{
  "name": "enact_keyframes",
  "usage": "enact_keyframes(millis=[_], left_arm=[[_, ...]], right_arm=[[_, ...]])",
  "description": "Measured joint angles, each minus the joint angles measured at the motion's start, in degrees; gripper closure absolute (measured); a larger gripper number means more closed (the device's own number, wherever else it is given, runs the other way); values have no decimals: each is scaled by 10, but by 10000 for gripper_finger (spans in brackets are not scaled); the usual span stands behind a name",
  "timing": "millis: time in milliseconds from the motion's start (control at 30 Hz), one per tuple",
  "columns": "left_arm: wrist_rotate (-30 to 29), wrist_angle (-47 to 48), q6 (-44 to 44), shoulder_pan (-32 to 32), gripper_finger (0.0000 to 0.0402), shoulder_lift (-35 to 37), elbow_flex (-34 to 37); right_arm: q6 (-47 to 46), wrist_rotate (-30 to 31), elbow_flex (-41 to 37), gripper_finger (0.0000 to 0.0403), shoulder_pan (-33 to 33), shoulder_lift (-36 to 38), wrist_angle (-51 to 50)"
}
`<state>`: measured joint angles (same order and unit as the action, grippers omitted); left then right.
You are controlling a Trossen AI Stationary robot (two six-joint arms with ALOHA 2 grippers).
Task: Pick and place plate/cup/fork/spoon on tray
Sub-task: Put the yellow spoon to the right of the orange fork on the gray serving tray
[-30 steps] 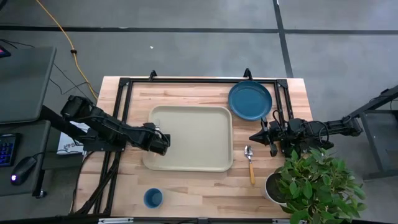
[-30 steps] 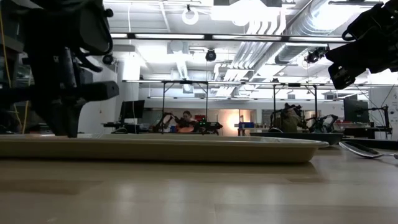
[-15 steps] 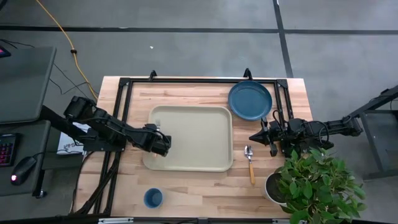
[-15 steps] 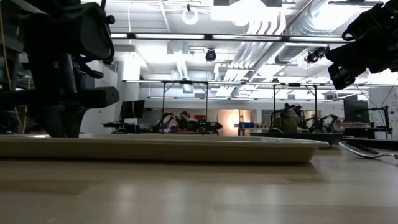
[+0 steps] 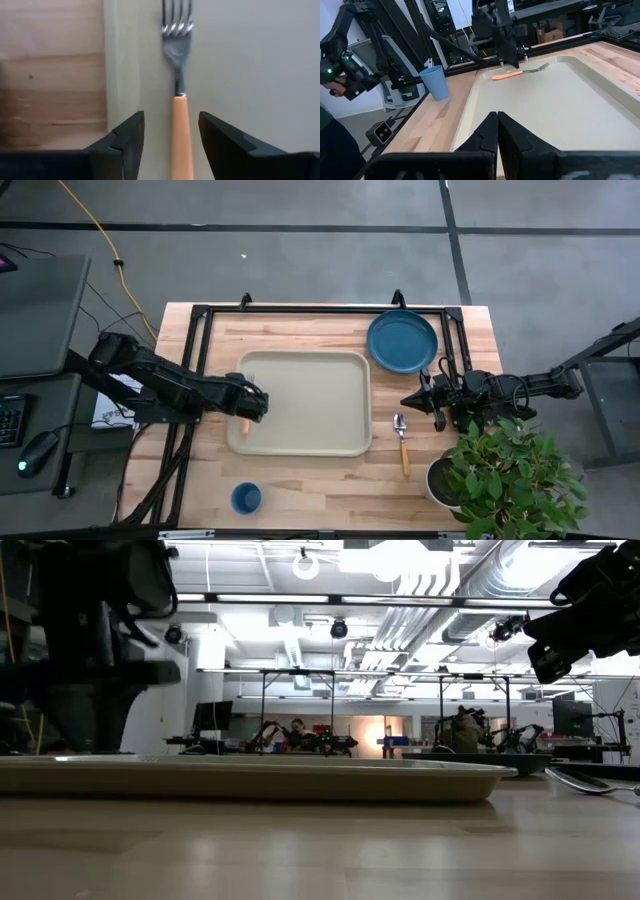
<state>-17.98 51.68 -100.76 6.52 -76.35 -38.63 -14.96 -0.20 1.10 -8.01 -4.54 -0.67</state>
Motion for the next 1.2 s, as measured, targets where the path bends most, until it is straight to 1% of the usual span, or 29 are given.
enact_keyframes(millis=[133,267,333,400,467,567,600,667,733,800,867,967,1100,1133,1200], left_arm=[[-30,-6,35,-13,229,62,0],[-39,-14,66,-26,229,130,-1],[-56,-26,99,-29,229,164,-12],[-85,-47,150,-31,229,196,-29],[-107,-93,223,-31,229,228,-43],[-106,-226,366,-31,229,271,-57],[-91,-274,417,-31,229,283,-58],[-42,-375,508,-31,229,303,-59],[-2,-457,579,-31,229,318,-59],[16,-519,647,-31,229,330,-59],[34,-556,701,-31,229,343,-59],[40,-589,747,-31,229,360,-59],[36,-595,759,-31,229,378,-59],[35,-595,759,-31,229,380,-59],[34,-595,759,-31,229,383,-59]], right_arm=[[0,0,0,403,0,0,0],[0,0,0,403,0,0,0],[0,0,0,403,0,0,0],[0,0,0,403,0,0,0],[3,0,0,403,0,0,0],[30,14,0,403,0,0,2],[34,29,0,403,0,0,5],[29,59,0,403,0,0,14],[0,87,-1,403,0,-1,47],[-63,124,-1,403,0,0,124],[-154,167,-1,403,0,0,215],[-224,262,-1,403,0,0,321],[-236,358,-1,403,0,-2,394],[-245,370,-1,403,1,-7,410],[-257,371,6,403,4,-24,436]])
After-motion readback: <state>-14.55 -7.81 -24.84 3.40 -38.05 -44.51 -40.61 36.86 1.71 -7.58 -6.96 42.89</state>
